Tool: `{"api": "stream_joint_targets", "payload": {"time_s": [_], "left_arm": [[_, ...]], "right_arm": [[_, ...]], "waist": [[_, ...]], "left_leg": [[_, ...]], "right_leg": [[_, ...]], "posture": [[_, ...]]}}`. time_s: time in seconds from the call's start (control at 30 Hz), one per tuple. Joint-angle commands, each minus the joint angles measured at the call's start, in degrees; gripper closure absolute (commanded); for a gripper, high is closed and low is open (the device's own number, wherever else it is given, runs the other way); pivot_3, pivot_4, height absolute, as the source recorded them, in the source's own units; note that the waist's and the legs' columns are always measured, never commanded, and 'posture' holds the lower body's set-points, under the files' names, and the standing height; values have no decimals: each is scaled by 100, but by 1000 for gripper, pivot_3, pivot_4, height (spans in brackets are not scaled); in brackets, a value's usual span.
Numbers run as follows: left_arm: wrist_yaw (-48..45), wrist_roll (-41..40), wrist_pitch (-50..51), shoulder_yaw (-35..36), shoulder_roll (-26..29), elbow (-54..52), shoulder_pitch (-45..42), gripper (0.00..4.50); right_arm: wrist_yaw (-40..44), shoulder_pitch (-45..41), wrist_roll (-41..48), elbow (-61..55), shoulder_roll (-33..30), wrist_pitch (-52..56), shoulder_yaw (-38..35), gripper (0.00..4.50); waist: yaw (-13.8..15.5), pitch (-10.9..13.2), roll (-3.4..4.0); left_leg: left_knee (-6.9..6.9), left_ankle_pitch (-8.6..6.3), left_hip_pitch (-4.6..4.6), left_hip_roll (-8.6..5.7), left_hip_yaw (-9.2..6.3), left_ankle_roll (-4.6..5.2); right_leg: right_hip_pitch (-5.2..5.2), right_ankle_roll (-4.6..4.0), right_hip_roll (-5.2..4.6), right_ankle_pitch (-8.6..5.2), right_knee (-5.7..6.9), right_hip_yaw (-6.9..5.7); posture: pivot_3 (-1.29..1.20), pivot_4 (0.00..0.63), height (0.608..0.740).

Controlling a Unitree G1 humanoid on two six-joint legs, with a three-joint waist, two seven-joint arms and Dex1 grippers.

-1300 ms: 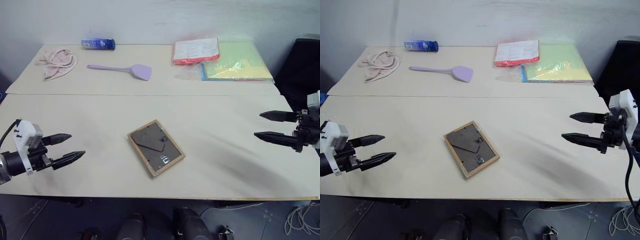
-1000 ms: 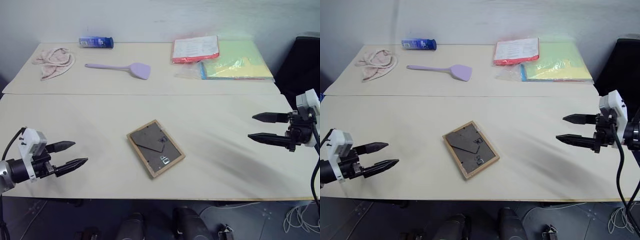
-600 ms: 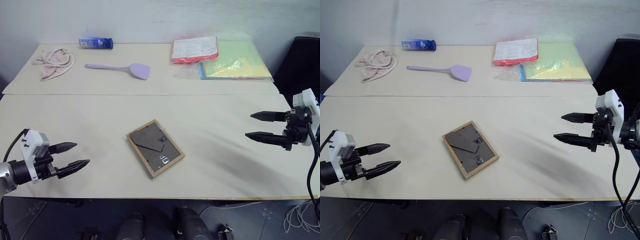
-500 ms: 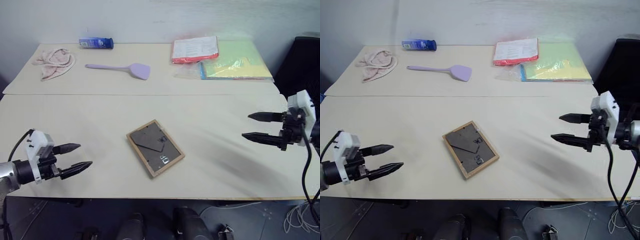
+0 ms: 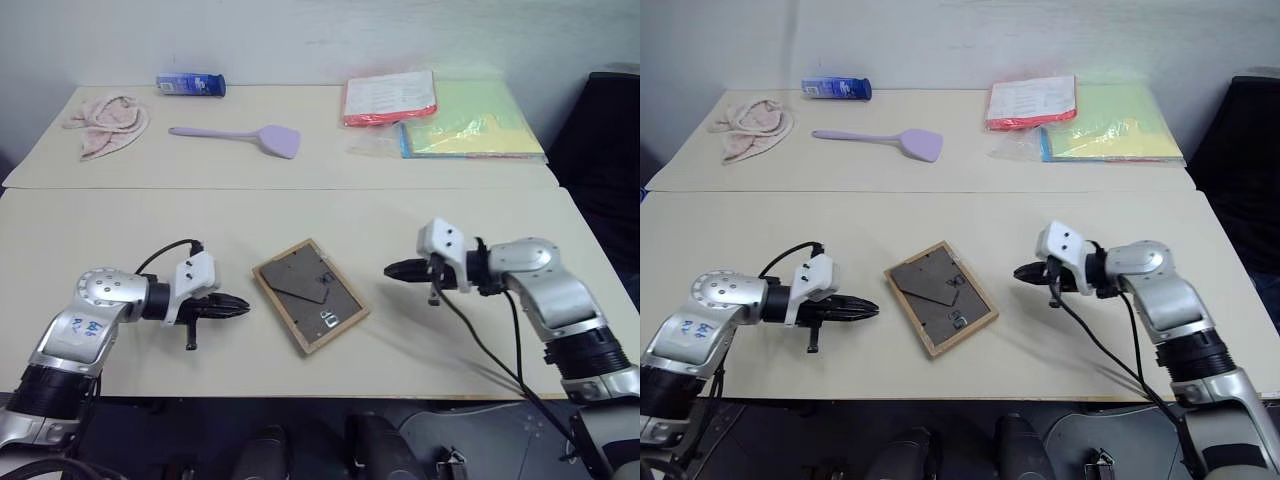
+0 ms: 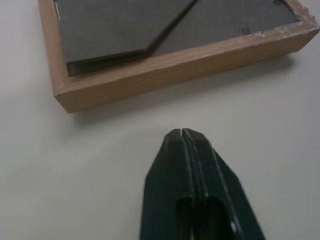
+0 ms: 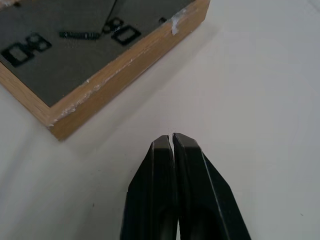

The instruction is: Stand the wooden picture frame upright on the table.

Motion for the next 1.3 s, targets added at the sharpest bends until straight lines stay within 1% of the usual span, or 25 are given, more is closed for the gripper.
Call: {"api": "stream_joint_targets", "payload": {"time_s": [0.03,0.13,0.2,0.3,0.43,0.57,0.63,0.73,0.77,0.8,0.83,0.9,0.97,1.03,1.1,1.17,1.23,1.3], "left_arm": [[168,200,3,-142,-225,160,-351,4467],[184,281,-69,-251,-459,406,-640,4467],[172,327,-128,-338,-649,657,-900,4467],[170,503,-326,-496,-941,1201,-1313,4467],[163,697,-582,-584,-1238,1910,-1730,4467],[65,682,-545,-498,-1417,2501,-2070,4467],[-155,598,-273,-458,-1354,2669,-2167,4467],[-770,393,813,-507,-1014,2685,-2257,3913],[-1030,274,1576,-573,-849,2724,-2369,3877],[-1343,103,2449,-678,-695,2761,-2515,3508],[-1535,-6,3025,-744,-603,2787,-2616,3430],[-1811,-188,4030,-967,-463,2749,-2770,2887],[-1823,-191,4683,-1277,-415,2630,-2831,2301],[-1663,-258,5277,-1427,-503,2556,-2914,1738],[-1459,-309,5655,-1543,-596,2399,-2900,1099],[-1274,-373,5916,-1637,-661,2189,-2807,1099],[-857,-426,6267,-1446,-932,2116,-2760,1099],[-432,-419,6445,-1244,-1211,2112,-2718,1099]], "right_arm": [[-90,-160,-210,48,253,-207,137,4500],[-99,-2,-343,-121,399,-278,307,4500],[-69,225,-323,-450,450,-188,393,4500],[20,627,-200,-1128,376,49,413,4500],[-95,869,-217,-1566,340,261,331,4500],[-223,930,-238,-1711,310,430,223,4500],[-244,947,-298,-1694,217,415,182,4500],[-147,948,-366,-1647,9,247,192,4500],[-65,938,-455,-1635,-112,61,248,4500],[10,929,-546,-1629,-218,-146,311,4500],[59,926,-612,-1629,-282,-283,351,4500],[97,910,-679,-1607,-318,-468,392,4500],[88,866,-810,-1532,-314,-739,449,4500],[34,808,-1051,-1424,-297,-1066,542,4500],[-3,782,-1206,-1374,-238,-1248,619,4500],[-51,761,-1295,-1355,-139,-1302,674,4500],[-110,744,-1379,-1360,-42,-1303,748,4500],[-120,755,-1421,-1383,31,-1306,804,4500]], "waist": [[5,1,-2],[5,1,-2],[10,1,-3],[35,0,-3],[20,-1,-5],[3,-1,-6],[2,-1,-6],[3,0,-6],[4,0,-6],[9,0,-6],[10,0,-7],[1,2,-10],[4,1,-9],[5,2,-9],[6,-1,-13],[6,-1,-13],[7,-2,-13],[11,-12,-14]], "left_leg": [[4,0,0,0,0,0],[14,0,1,1,-2,1],[19,0,5,1,-4,1],[19,1,5,2,-8,0],[24,1,3,2,-7,-1],[25,2,7,4,-4,-2],[25,4,6,7,-5,-6],[24,12,6,7,-4,-19],[25,12,6,6,-4,-19],[24,10,7,7,-5,-17],[24,11,7,7,-5,-18],[26,1,3,5,-7,0],[26,1,4,6,-8,1],[27,1,6,6,-8,0],[32,1,5,7,-11,-1],[31,2,12,7,-13,-2],[30,3,17,7,-13,-4],[28,14,25,7,-16,-25]], "right_leg": [[0,0,0,0,1,-1],[0,0,3,0,2,-1],[0,0,5,0,8,-2],[1,0,10,0,21,-4],[3,1,15,1,25,-3],[1,1,20,1,25,1],[0,1,24,1,24,0],[1,1,25,1,25,1],[1,1,25,1,25,1],[1,1,25,1,25,1],[1,1,25,1,26,2],[1,2,32,1,31,0],[3,2,32,0,30,0],[4,2,30,0,32,2],[5,2,29,0,33,2],[12,2,27,0,30,2],[15,2,26,0,31,3],[24,1,25,0,30,2]], "posture": [[0,150,740],[0,150,740],[0,150,740],[0,150,740],[0,150,740],[0,150,740],[0,150,740],[0,150,740],[0,150,740],[0,150,740],[0,150,740],[0,150,740],[0,150,740],[0,150,740],[0,150,740],[0,150,740],[0,150,740],[0,150,740]]}}
